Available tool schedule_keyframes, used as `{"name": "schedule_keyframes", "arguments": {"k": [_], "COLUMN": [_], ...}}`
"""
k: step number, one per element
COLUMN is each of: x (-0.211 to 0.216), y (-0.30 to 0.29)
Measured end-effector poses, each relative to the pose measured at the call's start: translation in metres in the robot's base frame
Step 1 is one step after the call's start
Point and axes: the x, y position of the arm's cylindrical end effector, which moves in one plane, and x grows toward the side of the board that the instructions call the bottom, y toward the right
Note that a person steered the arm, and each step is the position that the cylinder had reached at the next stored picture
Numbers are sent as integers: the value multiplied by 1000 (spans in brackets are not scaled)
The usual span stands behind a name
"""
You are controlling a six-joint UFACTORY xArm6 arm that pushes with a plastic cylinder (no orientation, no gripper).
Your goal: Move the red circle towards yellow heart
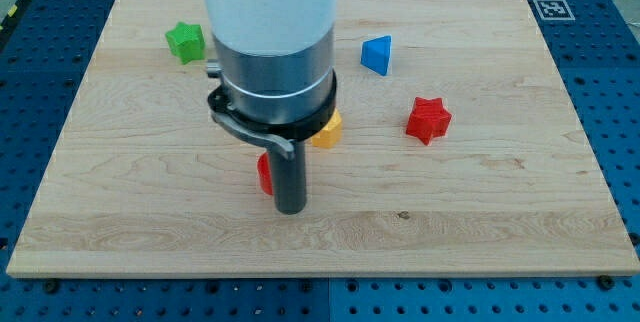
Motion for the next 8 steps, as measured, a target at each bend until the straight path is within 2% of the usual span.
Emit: {"name": "schedule_keyframes", "arguments": {"k": [2, 3, 4, 6, 8], "x": [-2, -28, -29, -19, -19], "y": [15, 47, 45, 19, -37]}}
